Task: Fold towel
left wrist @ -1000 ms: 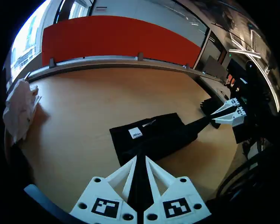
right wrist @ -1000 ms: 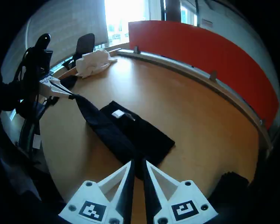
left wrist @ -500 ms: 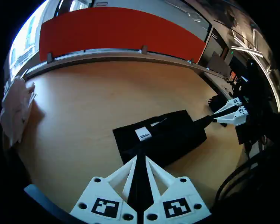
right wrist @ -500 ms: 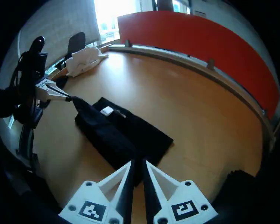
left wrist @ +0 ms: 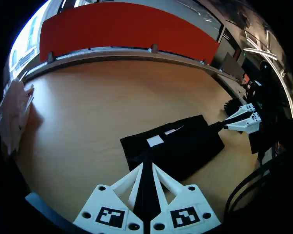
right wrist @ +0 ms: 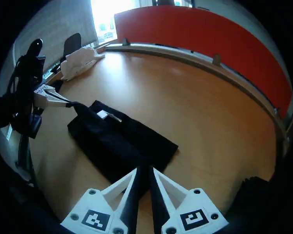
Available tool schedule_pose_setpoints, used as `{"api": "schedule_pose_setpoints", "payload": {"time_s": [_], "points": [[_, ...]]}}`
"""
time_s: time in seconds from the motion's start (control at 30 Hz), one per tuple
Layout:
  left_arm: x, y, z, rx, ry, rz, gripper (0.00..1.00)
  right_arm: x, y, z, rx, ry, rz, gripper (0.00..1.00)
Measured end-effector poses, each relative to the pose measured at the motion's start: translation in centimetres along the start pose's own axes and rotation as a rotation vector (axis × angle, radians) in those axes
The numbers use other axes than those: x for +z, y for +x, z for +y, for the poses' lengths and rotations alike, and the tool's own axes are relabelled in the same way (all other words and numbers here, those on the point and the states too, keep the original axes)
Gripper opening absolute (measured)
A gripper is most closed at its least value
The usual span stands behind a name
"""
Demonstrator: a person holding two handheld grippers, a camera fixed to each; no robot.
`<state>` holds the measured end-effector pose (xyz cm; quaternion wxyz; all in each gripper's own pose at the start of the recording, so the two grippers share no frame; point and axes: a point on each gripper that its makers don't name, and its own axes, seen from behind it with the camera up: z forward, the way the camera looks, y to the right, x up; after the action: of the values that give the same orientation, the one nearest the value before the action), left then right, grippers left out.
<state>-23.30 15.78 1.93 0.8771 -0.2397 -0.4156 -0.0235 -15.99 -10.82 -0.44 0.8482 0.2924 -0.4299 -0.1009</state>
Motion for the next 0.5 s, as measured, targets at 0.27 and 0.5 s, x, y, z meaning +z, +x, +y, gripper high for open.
{"api": "schedule_pose_setpoints", "payload": {"time_s": [0.27,0.5], "points": [[1.6,0.0,-1.4,0.008,0.051,-0.019,0.03,1.3,0.6,1.8,0.034,-0.068,0.006,0.36],[2.0,0.4,-2.8,0.013,0.102,-0.018,0.12,1.6,0.9,2.7,0.05,-0.096,0.013,0.41]]}}
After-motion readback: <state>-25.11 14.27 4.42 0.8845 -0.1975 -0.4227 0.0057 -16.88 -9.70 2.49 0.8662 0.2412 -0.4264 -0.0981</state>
